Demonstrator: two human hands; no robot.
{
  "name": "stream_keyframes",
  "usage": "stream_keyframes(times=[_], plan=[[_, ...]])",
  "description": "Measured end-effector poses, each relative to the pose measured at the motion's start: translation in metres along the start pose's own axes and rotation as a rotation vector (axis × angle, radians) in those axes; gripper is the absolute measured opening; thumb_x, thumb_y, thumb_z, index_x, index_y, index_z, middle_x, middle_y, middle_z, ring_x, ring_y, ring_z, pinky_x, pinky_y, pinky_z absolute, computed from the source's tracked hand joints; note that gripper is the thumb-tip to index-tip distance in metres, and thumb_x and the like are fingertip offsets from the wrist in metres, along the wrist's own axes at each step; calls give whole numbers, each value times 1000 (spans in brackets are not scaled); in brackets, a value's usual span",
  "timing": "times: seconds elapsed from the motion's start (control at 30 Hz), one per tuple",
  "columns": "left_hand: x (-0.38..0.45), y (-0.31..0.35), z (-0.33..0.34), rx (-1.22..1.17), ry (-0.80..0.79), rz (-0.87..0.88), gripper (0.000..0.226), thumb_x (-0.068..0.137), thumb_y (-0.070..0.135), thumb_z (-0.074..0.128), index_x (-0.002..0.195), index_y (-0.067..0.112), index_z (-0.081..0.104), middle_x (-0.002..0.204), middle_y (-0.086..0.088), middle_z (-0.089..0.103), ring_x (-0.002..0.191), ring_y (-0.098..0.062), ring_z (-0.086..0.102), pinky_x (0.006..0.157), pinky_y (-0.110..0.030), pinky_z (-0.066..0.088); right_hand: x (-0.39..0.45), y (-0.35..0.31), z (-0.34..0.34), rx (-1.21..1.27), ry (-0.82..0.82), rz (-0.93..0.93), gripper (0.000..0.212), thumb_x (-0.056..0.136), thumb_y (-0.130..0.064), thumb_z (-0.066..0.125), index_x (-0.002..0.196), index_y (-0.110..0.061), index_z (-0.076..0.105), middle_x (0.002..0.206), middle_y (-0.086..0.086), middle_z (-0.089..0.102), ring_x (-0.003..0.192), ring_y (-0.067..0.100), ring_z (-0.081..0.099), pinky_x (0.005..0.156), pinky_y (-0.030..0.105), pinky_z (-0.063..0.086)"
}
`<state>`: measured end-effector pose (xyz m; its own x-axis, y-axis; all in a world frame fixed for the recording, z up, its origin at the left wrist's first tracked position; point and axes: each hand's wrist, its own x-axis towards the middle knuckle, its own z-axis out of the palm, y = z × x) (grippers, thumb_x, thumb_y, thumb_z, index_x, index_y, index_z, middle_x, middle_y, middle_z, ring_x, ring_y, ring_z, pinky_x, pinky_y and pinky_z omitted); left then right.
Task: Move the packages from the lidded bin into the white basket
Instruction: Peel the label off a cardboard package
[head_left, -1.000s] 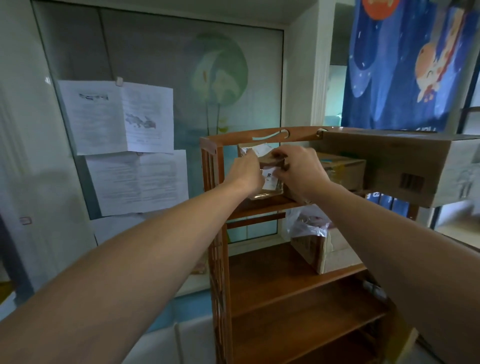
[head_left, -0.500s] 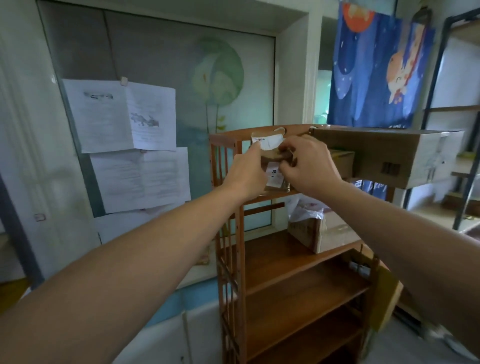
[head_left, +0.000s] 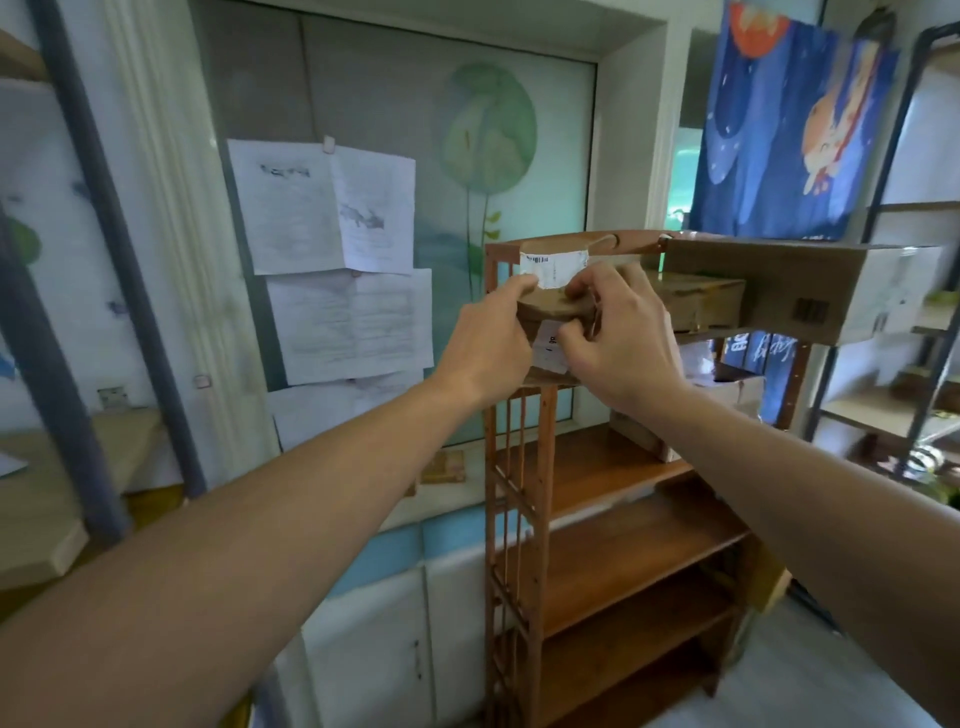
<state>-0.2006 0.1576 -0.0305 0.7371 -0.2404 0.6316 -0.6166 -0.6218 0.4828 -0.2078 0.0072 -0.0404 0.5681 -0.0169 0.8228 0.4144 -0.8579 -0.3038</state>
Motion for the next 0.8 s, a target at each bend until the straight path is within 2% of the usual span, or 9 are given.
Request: stream_keyframes(times=[0.17,0.3,0.47,0.6,0.7,0.8], plan=[[-29,-20,-50,-23,58,-22,47,100,-1,44,144,15,53,135,-6,61,120,-18,57,105,-29,47,-9,-55,8,78,-22,-6,31,90,-21,65,120,-18,57,112,1,49,92,11,49,68,8,31],[-50,-39,-86,-20,102,-46,43,95,0,52,134,17,59,117,4,62,106,-11,59,97,-28,53,-10,-91,22,176,-50,-42,28,90,-20,65,117,-19,58,110,0,49,91,12,48,68,8,31],[-81,-56,-112,58,139,-63,39,96,5,56,133,18,59,120,4,65,114,-13,61,99,-26,53,-16,-117,45,288,-106,-73,26,90,-20,65,116,-21,58,110,-2,49,85,4,45,69,7,33],[-102,-59,-127,74,198,-89,40,97,3,56,133,19,59,122,10,61,120,-9,58,102,-27,54,-24,-130,54,410,-132,-122,27,89,-19,67,110,-28,54,110,-6,47,87,-5,46,77,-3,35],[-113,-56,-130,49,242,-117,42,97,1,57,134,21,57,126,9,60,123,-10,57,102,-33,55,-29,-134,56,496,-132,-144,28,86,-19,68,107,-31,54,106,-7,48,89,-4,49,78,7,41],[-121,-49,-130,8,290,-154,50,99,2,56,144,25,47,137,7,58,123,-7,59,98,-25,56,-32,-137,56,582,-131,-144,27,85,-18,67,110,-25,58,107,-7,49,93,5,55,81,25,53]])
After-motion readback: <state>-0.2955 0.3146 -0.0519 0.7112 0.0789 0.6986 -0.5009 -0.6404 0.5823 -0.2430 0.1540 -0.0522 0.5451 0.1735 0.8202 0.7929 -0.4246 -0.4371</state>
